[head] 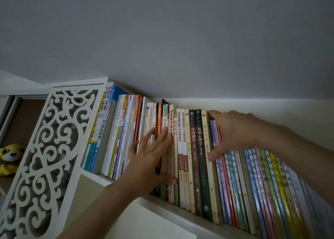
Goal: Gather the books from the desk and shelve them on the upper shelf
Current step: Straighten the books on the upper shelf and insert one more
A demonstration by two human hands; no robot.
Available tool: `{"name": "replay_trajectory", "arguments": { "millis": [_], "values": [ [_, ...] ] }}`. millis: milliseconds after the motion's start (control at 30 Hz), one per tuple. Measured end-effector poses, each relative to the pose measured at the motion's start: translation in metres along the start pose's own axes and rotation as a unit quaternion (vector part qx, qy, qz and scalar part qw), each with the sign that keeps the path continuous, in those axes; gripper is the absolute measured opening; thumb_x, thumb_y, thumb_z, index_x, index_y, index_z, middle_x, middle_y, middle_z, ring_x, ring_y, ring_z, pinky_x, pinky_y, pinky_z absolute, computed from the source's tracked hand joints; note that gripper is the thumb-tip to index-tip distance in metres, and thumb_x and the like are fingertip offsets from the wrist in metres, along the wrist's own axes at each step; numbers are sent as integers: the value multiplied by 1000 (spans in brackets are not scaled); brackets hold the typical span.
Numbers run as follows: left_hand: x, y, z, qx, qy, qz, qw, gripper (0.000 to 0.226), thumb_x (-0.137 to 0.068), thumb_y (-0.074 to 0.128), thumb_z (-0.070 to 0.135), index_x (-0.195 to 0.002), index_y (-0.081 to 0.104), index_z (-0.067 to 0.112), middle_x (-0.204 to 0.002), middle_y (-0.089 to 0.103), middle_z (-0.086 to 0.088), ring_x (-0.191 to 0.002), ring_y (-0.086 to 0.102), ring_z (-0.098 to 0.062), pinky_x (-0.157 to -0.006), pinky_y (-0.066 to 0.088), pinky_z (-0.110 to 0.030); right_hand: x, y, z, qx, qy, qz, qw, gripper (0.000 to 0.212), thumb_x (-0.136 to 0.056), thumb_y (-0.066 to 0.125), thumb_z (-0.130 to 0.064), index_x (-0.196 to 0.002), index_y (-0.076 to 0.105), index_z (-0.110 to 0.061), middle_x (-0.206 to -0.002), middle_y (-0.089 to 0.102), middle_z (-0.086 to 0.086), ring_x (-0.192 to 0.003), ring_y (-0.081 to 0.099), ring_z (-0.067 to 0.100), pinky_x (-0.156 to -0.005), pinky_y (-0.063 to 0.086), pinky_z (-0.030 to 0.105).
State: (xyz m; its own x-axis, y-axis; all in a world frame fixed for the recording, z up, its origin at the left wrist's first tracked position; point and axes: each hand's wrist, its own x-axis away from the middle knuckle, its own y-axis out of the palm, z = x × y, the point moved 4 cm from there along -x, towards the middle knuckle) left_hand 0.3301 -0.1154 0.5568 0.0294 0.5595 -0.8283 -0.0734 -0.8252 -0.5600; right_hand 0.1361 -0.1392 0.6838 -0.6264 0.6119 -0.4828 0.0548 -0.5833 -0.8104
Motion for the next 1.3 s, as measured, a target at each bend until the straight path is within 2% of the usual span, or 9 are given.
{"name": "replay_trajectory", "arguments": {
  "millis": [67,200,300,467,567,733,933,1167,1300],
  "values": [
    [-1,-4,16,10,7,-16,1000,118,-75,65,60,-146,-25,33,-150,-37,16,-138,-37,-11,-116,-16,-47,1,-3,-5,4,7,-13,1000,99,-50,83,-65,-130,37,-31,-122,60,-8,-108,56,16,-96,43,42],
    [-9,-10,65,162,62,-53,983,135,-65,74,61,-141,-33,31,-146,-45,15,-135,-40,-5,-112,-17,-34,19,-8,-3,43,30,17,998,110,-55,75,-73,-142,27,-26,-139,50,-3,-123,49,23,-105,35,51],
    [-9,0,72,134,72,-38,988,147,-56,77,64,-138,-39,29,-140,-52,14,-133,-44,-9,-113,-15,-38,44,-6,12,63,51,26,996,123,-55,69,-79,-150,16,-21,-154,33,-3,-136,39,23,-111,32,51],
    [-8,7,60,128,92,-8,988,143,-55,71,73,-148,-24,23,-150,-41,9,-140,-34,-12,-119,-2,-52,55,7,21,65,35,66,995,108,-53,79,-67,-140,36,-20,-140,48,-2,-123,48,20,-102,42,40],
    [-6,2,67,134,83,-19,987,141,-57,73,71,-146,-27,26,-147,-45,11,-137,-38,-11,-119,-7,-50,55,6,18,64,26,78,995,107,-56,80,-64,-142,34,-19,-142,46,-1,-127,45,21,-105,39,40],
    [10,-6,109,183,69,-21,980,109,-81,59,63,-146,-24,36,-149,-39,18,-138,-34,-4,-119,-7,-44,69,7,12,87,6,98,991,107,-74,66,-65,-153,8,-21,-159,18,-4,-145,19,17,-119,17,45],
    [24,-7,81,248,33,22,968,81,-92,55,44,-152,1,37,-157,-15,23,-144,-17,1,-120,2,-38,67,-4,8,23,26,128,991,67,-94,41,-56,-150,21,-26,-155,31,-5,-140,32,17,-117,20,49],
    [-2,-36,-11,183,-107,187,959,48,-94,55,30,-140,41,26,-146,38,5,-138,25,-16,-110,20,-28,-1,-24,-46,-7,-36,163,986,75,-89,54,-57,-150,27,-24,-154,35,-1,-136,39,20,-111,34,48],
    [-47,-55,-43,216,-147,220,940,41,-94,54,33,-135,48,25,-133,44,0,-129,30,-18,-105,26,-28,-44,-30,-76,1,-50,150,987,70,-80,64,-59,-137,44,-24,-136,54,0,-120,52,22,-99,43,46]
  ]
}}
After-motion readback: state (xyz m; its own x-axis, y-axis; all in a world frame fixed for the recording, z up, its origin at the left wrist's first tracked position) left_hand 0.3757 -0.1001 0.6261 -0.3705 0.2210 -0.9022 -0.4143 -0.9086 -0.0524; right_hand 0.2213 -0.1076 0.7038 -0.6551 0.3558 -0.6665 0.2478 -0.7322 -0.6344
